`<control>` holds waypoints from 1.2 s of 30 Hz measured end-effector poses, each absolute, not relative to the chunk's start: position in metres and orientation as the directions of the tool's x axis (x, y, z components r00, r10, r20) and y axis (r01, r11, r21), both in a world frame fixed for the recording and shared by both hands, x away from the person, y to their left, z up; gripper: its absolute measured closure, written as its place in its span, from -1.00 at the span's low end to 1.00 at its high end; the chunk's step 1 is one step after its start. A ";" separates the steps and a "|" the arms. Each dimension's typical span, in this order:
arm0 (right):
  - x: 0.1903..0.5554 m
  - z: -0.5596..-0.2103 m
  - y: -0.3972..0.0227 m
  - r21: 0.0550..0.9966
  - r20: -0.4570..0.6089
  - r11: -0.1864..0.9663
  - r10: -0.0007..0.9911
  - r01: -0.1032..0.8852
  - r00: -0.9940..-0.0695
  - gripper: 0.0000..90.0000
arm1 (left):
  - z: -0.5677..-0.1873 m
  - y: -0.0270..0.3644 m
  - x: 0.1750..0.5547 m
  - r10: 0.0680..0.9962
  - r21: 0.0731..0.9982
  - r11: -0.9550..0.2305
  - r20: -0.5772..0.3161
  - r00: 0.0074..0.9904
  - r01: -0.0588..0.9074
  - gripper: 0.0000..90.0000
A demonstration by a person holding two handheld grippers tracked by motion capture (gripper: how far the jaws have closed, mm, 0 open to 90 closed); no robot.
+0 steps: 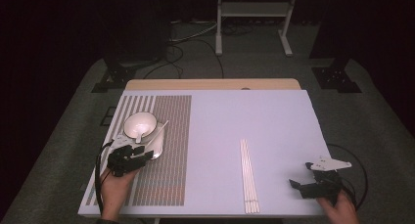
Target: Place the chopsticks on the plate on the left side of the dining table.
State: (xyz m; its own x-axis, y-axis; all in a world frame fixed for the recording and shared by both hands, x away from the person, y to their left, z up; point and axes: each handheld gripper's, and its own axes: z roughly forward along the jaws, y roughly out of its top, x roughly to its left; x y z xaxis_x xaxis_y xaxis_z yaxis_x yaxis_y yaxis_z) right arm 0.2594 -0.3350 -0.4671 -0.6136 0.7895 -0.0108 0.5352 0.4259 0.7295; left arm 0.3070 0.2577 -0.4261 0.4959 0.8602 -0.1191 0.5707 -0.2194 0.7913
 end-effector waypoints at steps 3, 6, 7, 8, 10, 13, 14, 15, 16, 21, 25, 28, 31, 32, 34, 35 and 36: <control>0.259 -0.467 -0.335 0.730 -0.011 0.426 0.789 0.535 -0.614 -0.82 | -0.427 0.253 0.306 0.855 0.790 -0.219 -0.128 0.503 0.572 0.01; 0.259 -0.467 -0.335 0.730 -0.011 0.426 0.789 0.535 -0.614 -0.82 | -0.426 0.247 0.304 0.847 0.790 -0.231 -0.124 0.517 0.568 -0.09; 0.259 -0.467 -0.335 0.730 -0.011 0.426 0.789 0.535 -0.614 -0.82 | -0.426 0.245 0.304 0.846 0.791 -0.232 -0.124 0.519 0.567 -0.12; 0.259 -0.467 -0.335 0.730 -0.010 0.425 0.790 0.535 -0.613 -0.82 | -0.426 0.244 0.303 0.843 0.791 -0.238 -0.121 0.524 0.564 -0.14; 0.259 -0.467 -0.335 0.730 -0.010 0.425 0.790 0.536 -0.613 -0.82 | -0.426 0.240 0.303 0.838 0.791 -0.243 -0.121 0.533 0.562 -0.18; 0.259 -0.467 -0.335 0.730 -0.011 0.426 0.790 0.535 -0.614 -0.82 | -0.427 0.233 0.302 0.831 0.788 -0.256 -0.116 0.543 0.560 -0.27; 0.259 -0.467 -0.335 0.730 -0.011 0.426 0.789 0.535 -0.614 -0.82 | -0.427 0.230 0.301 0.832 0.790 -0.256 -0.113 0.542 0.558 -0.29; 0.259 -0.467 -0.335 0.730 -0.011 0.426 0.789 0.535 -0.614 -0.82 | -0.426 0.228 0.301 0.832 0.790 -0.261 -0.107 0.544 0.555 -0.34; 0.259 -0.467 -0.335 0.730 -0.011 0.426 0.789 0.535 -0.614 -0.82 | -0.426 0.226 0.300 0.830 0.794 -0.261 -0.106 0.548 0.549 -0.37; 0.259 -0.467 -0.335 0.730 -0.010 0.425 0.790 0.535 -0.613 -0.82 | -0.424 0.215 0.299 0.816 0.803 -0.269 -0.103 0.569 0.531 -0.53; 0.259 -0.467 -0.335 0.730 -0.011 0.426 0.790 0.535 -0.613 -0.82 | -0.424 0.209 0.299 0.803 0.801 -0.268 -0.120 0.584 0.534 -0.60; 0.259 -0.467 -0.335 0.730 -0.012 0.426 0.789 0.534 -0.614 -0.82 | -0.424 0.206 0.299 0.793 0.803 -0.263 -0.135 0.594 0.535 -0.61; 0.259 -0.467 -0.335 0.730 -0.012 0.426 0.789 0.534 -0.614 -0.82 | -0.423 0.200 0.298 0.796 0.807 -0.265 -0.125 0.592 0.527 -0.78; 0.259 -0.467 -0.335 0.729 -0.011 0.426 0.790 0.535 -0.613 -0.82 | -0.422 0.198 0.297 0.796 0.810 -0.265 -0.122 0.592 0.523 -0.81; 0.259 -0.467 -0.335 0.730 -0.012 0.427 0.789 0.534 -0.614 -0.82 | -0.422 0.193 0.297 0.796 0.810 -0.266 -0.122 0.593 0.523 -0.91; 0.259 -0.467 -0.335 0.729 -0.011 0.426 0.790 0.536 -0.613 -0.82 | -0.422 0.191 0.297 0.794 0.808 -0.269 -0.122 0.596 0.524 -0.95; 0.260 -0.467 -0.335 0.730 -0.011 0.427 0.789 0.534 -0.614 -0.82 | -0.423 0.189 0.297 0.790 0.805 -0.275 -0.122 0.601 0.526 -0.96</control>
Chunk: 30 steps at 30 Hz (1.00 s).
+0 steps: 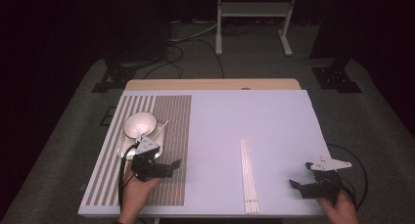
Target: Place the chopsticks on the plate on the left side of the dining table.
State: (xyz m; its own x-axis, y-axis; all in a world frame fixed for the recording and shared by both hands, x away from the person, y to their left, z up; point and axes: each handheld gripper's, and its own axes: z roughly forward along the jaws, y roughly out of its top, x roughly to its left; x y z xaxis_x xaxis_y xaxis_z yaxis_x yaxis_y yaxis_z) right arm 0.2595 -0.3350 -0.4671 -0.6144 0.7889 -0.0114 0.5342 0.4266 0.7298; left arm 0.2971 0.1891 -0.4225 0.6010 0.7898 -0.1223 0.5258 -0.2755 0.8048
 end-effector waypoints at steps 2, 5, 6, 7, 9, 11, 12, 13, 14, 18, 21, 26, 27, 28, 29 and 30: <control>0.259 -0.467 -0.335 0.729 -0.010 0.426 0.790 0.536 -0.613 -0.82 | -0.423 0.183 0.297 0.786 0.801 -0.286 -0.117 0.607 0.525 -0.97; 0.259 -0.467 -0.335 0.729 -0.010 0.425 0.790 0.536 -0.613 -0.82 | -0.423 0.174 0.297 0.784 0.799 -0.300 -0.106 0.612 0.522 -1.00; 0.260 -0.467 -0.335 0.730 -0.011 0.427 0.789 0.534 -0.614 -0.82 | -0.423 0.172 0.297 0.779 0.798 -0.305 -0.104 0.618 0.519 -1.00; 0.259 -0.467 -0.335 0.729 -0.011 0.426 0.790 0.535 -0.614 -0.82 | -0.422 0.168 0.296 0.775 0.801 -0.307 -0.104 0.624 0.515 -1.00; 0.260 -0.467 -0.335 0.730 -0.011 0.426 0.789 0.534 -0.614 -0.82 | -0.420 0.163 0.296 0.770 0.806 -0.308 -0.100 0.630 0.506 -1.00; 0.259 -0.467 -0.335 0.729 -0.010 0.426 0.790 0.536 -0.614 -0.82 | -0.419 0.159 0.296 0.767 0.813 -0.304 -0.100 0.634 0.497 -1.00; 0.260 -0.467 -0.335 0.730 -0.011 0.426 0.789 0.534 -0.614 -0.82 | -0.419 0.157 0.296 0.765 0.815 -0.305 -0.098 0.637 0.492 -1.00; 0.260 -0.467 -0.335 0.730 -0.011 0.426 0.789 0.534 -0.614 -0.82 | -0.419 0.155 0.296 0.763 0.818 -0.305 -0.096 0.639 0.487 -1.00; 0.260 -0.467 -0.335 0.730 -0.011 0.426 0.789 0.534 -0.614 -0.82 | -0.418 0.152 0.297 0.761 0.818 -0.309 -0.094 0.642 0.486 -1.00; 0.259 -0.467 -0.335 0.729 -0.010 0.426 0.790 0.535 -0.614 -0.82 | -0.418 0.145 0.300 0.755 0.821 -0.315 -0.087 0.650 0.477 -1.00; 0.259 -0.467 -0.335 0.730 -0.011 0.426 0.789 0.534 -0.614 -0.82 | -0.416 0.139 0.301 0.750 0.826 -0.315 -0.085 0.656 0.467 -1.00; 0.259 -0.467 -0.335 0.730 -0.011 0.426 0.790 0.535 -0.613 -0.82 | -0.415 0.129 0.304 0.738 0.840 -0.305 -0.089 0.669 0.449 -1.00; 0.259 -0.467 -0.335 0.729 -0.011 0.425 0.790 0.536 -0.613 -0.82 | -0.415 0.127 0.305 0.736 0.839 -0.310 -0.086 0.671 0.447 -1.00; 0.259 -0.467 -0.335 0.729 -0.010 0.425 0.790 0.536 -0.613 -0.82 | -0.414 0.125 0.306 0.735 0.840 -0.311 -0.084 0.673 0.444 -1.00; 0.259 -0.467 -0.335 0.730 -0.010 0.425 0.790 0.536 -0.613 -0.82 | -0.414 0.123 0.307 0.732 0.840 -0.316 -0.080 0.677 0.441 -1.00; 0.259 -0.467 -0.335 0.730 -0.010 0.425 0.790 0.536 -0.613 -0.82 | -0.414 0.120 0.308 0.730 0.843 -0.314 -0.079 0.679 0.436 -1.00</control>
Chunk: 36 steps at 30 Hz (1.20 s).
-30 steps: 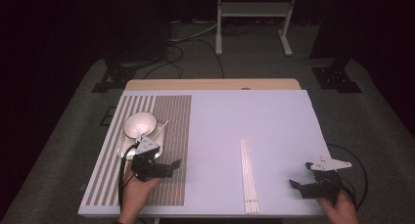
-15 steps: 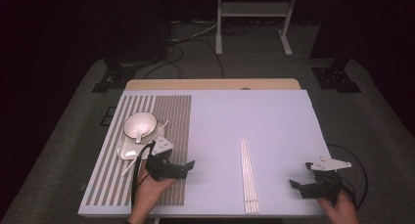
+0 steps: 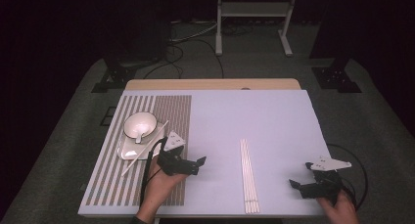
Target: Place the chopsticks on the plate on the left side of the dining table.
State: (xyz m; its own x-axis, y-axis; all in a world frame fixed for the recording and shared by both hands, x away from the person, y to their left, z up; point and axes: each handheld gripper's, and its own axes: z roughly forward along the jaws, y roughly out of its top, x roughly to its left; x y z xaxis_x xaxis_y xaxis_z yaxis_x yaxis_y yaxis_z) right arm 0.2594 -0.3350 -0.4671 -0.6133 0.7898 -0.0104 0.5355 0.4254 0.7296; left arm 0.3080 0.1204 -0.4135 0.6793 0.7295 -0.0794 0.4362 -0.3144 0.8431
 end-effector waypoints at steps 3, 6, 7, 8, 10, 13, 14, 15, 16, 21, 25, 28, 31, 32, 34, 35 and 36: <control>0.259 -0.467 -0.335 0.730 -0.010 0.425 0.790 0.536 -0.613 -0.82 | -0.413 0.113 0.312 0.723 0.841 -0.328 -0.069 0.688 0.430 -1.00; 0.259 -0.467 -0.335 0.730 -0.010 0.425 0.790 0.535 -0.613 -0.82 | -0.414 0.106 0.316 0.717 0.841 -0.331 -0.070 0.694 0.427 -1.00; 0.259 -0.467 -0.335 0.730 -0.010 0.425 0.790 0.536 -0.613 -0.82 | -0.414 0.104 0.316 0.716 0.840 -0.335 -0.068 0.695 0.427 -1.00; 0.259 -0.467 -0.335 0.730 -0.010 0.425 0.790 0.536 -0.613 -0.82 | -0.415 0.102 0.318 0.713 0.839 -0.338 -0.066 0.698 0.425 -1.00; 0.259 -0.467 -0.335 0.729 -0.010 0.425 0.790 0.536 -0.613 -0.82 | -0.416 0.098 0.320 0.710 0.832 -0.349 -0.065 0.701 0.431 -1.00; 0.259 -0.467 -0.335 0.729 -0.010 0.425 0.790 0.536 -0.613 -0.82 | -0.416 0.092 0.324 0.707 0.825 -0.363 -0.059 0.705 0.433 -1.00; 0.259 -0.467 -0.335 0.729 -0.010 0.425 0.790 0.536 -0.613 -0.82 | -0.416 0.089 0.326 0.705 0.824 -0.361 -0.065 0.706 0.437 -1.00; 0.259 -0.467 -0.335 0.730 -0.010 0.426 0.790 0.535 -0.613 -0.82 | -0.416 0.086 0.327 0.702 0.821 -0.363 -0.070 0.708 0.440 -1.00; 0.259 -0.467 -0.335 0.730 -0.010 0.426 0.790 0.535 -0.614 -0.82 | -0.416 0.083 0.329 0.701 0.820 -0.364 -0.071 0.709 0.441 -1.00; 0.259 -0.467 -0.335 0.729 -0.010 0.425 0.790 0.536 -0.613 -0.82 | -0.419 0.069 0.337 0.694 0.816 -0.369 -0.077 0.716 0.446 -1.00; 0.259 -0.467 -0.335 0.730 -0.010 0.425 0.790 0.536 -0.613 -0.82 | -0.422 0.055 0.344 0.686 0.807 -0.380 -0.082 0.723 0.452 -1.00; 0.259 -0.467 -0.335 0.730 -0.010 0.425 0.790 0.535 -0.614 -0.82 | -0.425 0.046 0.348 0.678 0.802 -0.390 -0.082 0.731 0.453 -1.00; 0.259 -0.467 -0.335 0.730 -0.010 0.425 0.790 0.536 -0.613 -0.82 | -0.428 0.037 0.352 0.676 0.801 -0.389 -0.088 0.732 0.455 -1.00; 0.259 -0.467 -0.335 0.730 -0.010 0.425 0.790 0.536 -0.613 -0.82 | -0.429 0.034 0.353 0.676 0.798 -0.391 -0.088 0.732 0.458 -1.00; 0.259 -0.467 -0.335 0.729 -0.009 0.425 0.790 0.536 -0.614 -0.82 | -0.433 0.029 0.356 0.676 0.797 -0.388 -0.095 0.731 0.463 -1.00; 0.259 -0.467 -0.335 0.730 -0.010 0.425 0.790 0.536 -0.614 -0.82 | -0.435 0.026 0.357 0.676 0.794 -0.389 -0.097 0.730 0.466 -1.00; 0.259 -0.467 -0.335 0.730 -0.010 0.425 0.790 0.536 -0.614 -0.82 | -0.436 0.024 0.358 0.676 0.794 -0.387 -0.102 0.730 0.469 -1.00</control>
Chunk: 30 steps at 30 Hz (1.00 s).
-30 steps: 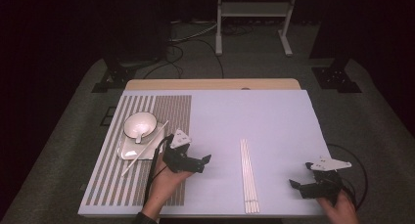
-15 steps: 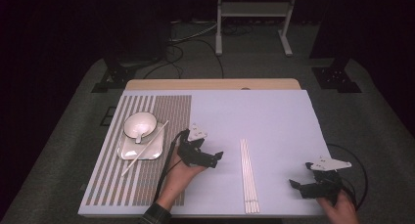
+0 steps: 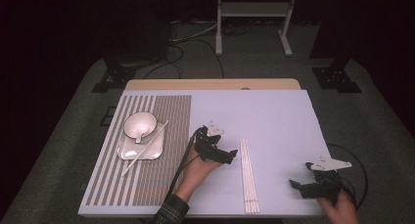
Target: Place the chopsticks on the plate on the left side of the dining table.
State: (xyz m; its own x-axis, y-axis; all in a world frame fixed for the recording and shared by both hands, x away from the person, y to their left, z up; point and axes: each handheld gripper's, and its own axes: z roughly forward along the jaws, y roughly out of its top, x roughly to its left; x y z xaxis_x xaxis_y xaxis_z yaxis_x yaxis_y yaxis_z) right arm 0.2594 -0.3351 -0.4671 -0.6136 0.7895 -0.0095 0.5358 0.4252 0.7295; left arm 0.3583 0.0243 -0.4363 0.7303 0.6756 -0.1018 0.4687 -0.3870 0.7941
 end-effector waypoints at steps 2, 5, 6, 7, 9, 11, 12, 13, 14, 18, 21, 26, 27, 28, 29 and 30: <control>0.259 -0.467 -0.335 0.730 -0.009 0.425 0.789 0.536 -0.614 -0.82 | -0.440 0.019 0.360 0.675 0.787 -0.394 -0.102 0.731 0.474 -1.00; 0.259 -0.467 -0.335 0.730 -0.010 0.425 0.790 0.536 -0.614 -0.82 | -0.447 0.011 0.363 0.676 0.778 -0.409 -0.094 0.731 0.478 -1.00; 0.259 -0.467 -0.335 0.730 -0.009 0.425 0.789 0.536 -0.614 -0.82 | -0.448 0.009 0.364 0.676 0.776 -0.411 -0.093 0.731 0.478 -1.00; 0.259 -0.467 -0.335 0.730 -0.010 0.425 0.790 0.536 -0.614 -0.82 | -0.450 0.007 0.364 0.675 0.772 -0.414 -0.094 0.732 0.481 -1.00; 0.259 -0.467 -0.335 0.730 -0.009 0.425 0.789 0.535 -0.614 -0.82 | -0.453 0.003 0.366 0.675 0.768 -0.418 -0.095 0.732 0.485 -1.00; 0.259 -0.467 -0.335 0.730 -0.010 0.425 0.789 0.535 -0.614 -0.82 | -0.455 0.000 0.367 0.673 0.763 -0.428 -0.088 0.734 0.484 -1.00; 0.259 -0.467 -0.335 0.730 -0.010 0.425 0.789 0.535 -0.614 -0.82 | -0.456 -0.002 0.367 0.675 0.759 -0.433 -0.085 0.733 0.486 -1.00; 0.259 -0.467 -0.335 0.730 -0.009 0.425 0.789 0.535 -0.614 -0.82 | -0.457 -0.003 0.367 0.675 0.758 -0.438 -0.077 0.734 0.483 -1.00; 0.259 -0.467 -0.335 0.730 -0.010 0.425 0.789 0.535 -0.614 -0.82 | -0.458 -0.005 0.366 0.674 0.754 -0.442 -0.077 0.735 0.485 -1.00; 0.259 -0.467 -0.335 0.730 -0.010 0.425 0.789 0.535 -0.614 -0.82 | -0.461 -0.009 0.367 0.673 0.745 -0.456 -0.070 0.737 0.487 -1.00; 0.259 -0.467 -0.335 0.729 -0.010 0.425 0.789 0.536 -0.614 -0.82 | -0.463 -0.010 0.367 0.671 0.741 -0.461 -0.068 0.738 0.488 -1.00; 0.259 -0.467 -0.335 0.730 -0.010 0.425 0.789 0.535 -0.614 -0.82 | -0.464 -0.013 0.366 0.669 0.733 -0.480 -0.050 0.741 0.483 -1.00; 0.259 -0.467 -0.335 0.730 -0.010 0.426 0.789 0.535 -0.614 -0.82 | -0.464 -0.013 0.366 0.670 0.732 -0.481 -0.048 0.741 0.482 -1.00; 0.259 -0.467 -0.335 0.730 -0.010 0.425 0.790 0.535 -0.614 -0.82 | -0.464 -0.013 0.366 0.671 0.731 -0.483 -0.044 0.740 0.481 -1.00; 0.259 -0.467 -0.335 0.730 -0.010 0.426 0.789 0.535 -0.614 -0.82 | -0.464 -0.012 0.366 0.672 0.731 -0.481 -0.046 0.739 0.483 -1.00; 0.259 -0.467 -0.335 0.730 -0.010 0.425 0.790 0.535 -0.614 -0.82 | -0.464 -0.012 0.366 0.672 0.732 -0.481 -0.046 0.739 0.483 -1.00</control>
State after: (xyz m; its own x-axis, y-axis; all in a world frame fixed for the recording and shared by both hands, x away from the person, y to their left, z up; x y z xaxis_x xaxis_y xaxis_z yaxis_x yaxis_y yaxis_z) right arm 0.2594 -0.3350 -0.4671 -0.6136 0.7895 -0.0101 0.5353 0.4254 0.7297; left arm 0.3659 -0.0117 -0.4642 0.7388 0.6724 -0.0460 0.4832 -0.4809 0.7316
